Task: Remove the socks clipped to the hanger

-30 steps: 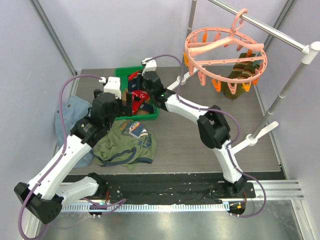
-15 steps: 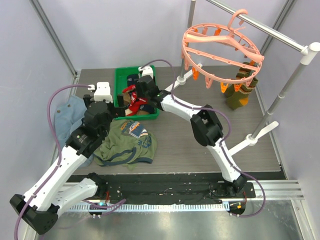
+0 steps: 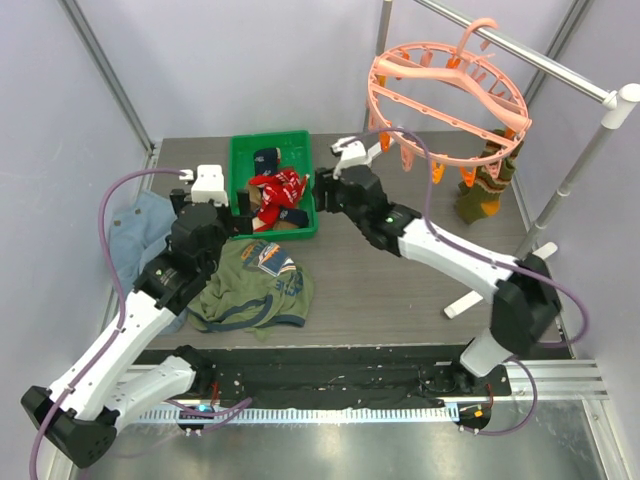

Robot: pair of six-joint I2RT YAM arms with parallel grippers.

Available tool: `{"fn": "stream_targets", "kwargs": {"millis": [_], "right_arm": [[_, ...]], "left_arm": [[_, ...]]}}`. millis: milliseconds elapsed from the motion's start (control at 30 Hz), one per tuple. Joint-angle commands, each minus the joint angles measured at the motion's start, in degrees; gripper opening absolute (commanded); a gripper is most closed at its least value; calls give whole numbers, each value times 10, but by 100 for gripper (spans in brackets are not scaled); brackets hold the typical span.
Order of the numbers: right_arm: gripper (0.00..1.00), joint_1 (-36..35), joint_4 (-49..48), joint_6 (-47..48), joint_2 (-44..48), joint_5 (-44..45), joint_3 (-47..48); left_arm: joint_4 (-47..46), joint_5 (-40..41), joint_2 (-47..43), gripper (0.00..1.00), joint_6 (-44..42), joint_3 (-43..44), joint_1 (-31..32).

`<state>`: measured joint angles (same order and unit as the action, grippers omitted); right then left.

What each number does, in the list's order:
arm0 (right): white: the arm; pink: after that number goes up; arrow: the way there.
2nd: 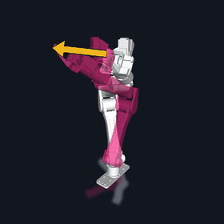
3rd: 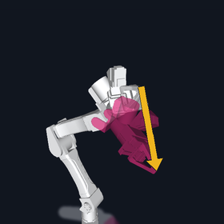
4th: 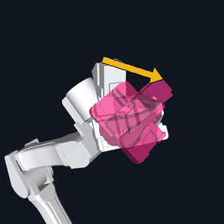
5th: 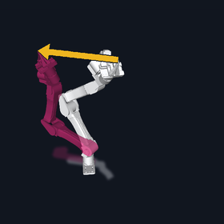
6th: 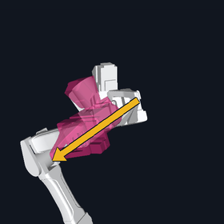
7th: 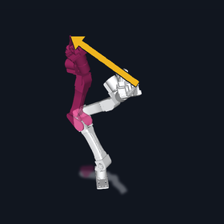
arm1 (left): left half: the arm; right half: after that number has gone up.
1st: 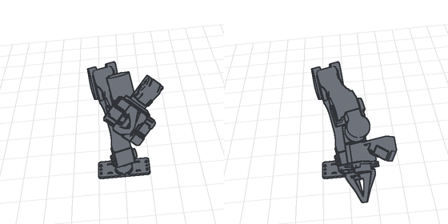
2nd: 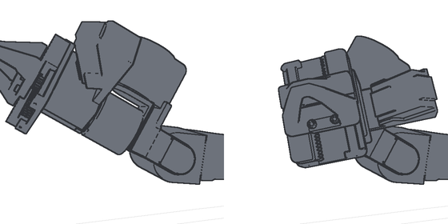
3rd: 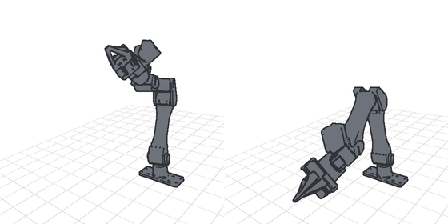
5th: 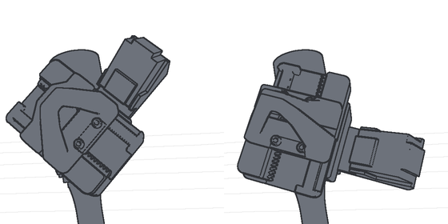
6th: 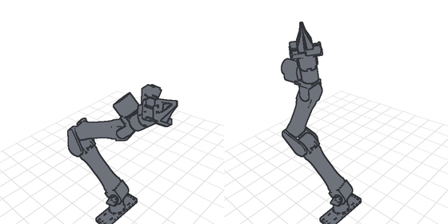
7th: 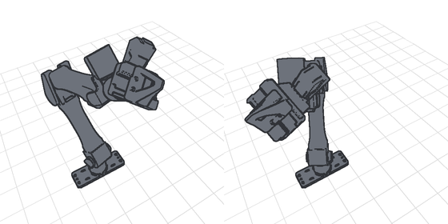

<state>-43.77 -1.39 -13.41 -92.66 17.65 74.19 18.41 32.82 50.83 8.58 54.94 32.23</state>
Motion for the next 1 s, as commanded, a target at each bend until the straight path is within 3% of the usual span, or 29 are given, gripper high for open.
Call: {"fn": "stream_targets", "kwargs": {"millis": [0,100,267,567,767,967], "right_arm": [[62,-2,55,-30,125,-2,-90],[62,-2,128,-43,179,22,-125],[62,-3,226,-32,289,146,-147],[63,3,336,-1,377,243,-62],[63,20,310,54,333,262,6],[63,51,278,62,252,239,85]], "left_arm": [[-30,-33,1,100,5,5,0],[-28,-43,7,100,6,8,0],[-29,-66,13,100,7,11,0],[-24,-132,30,100,10,28,0],[-43,-269,73,100,25,82,0],[-76,-345,148,100,62,157,5]]}}
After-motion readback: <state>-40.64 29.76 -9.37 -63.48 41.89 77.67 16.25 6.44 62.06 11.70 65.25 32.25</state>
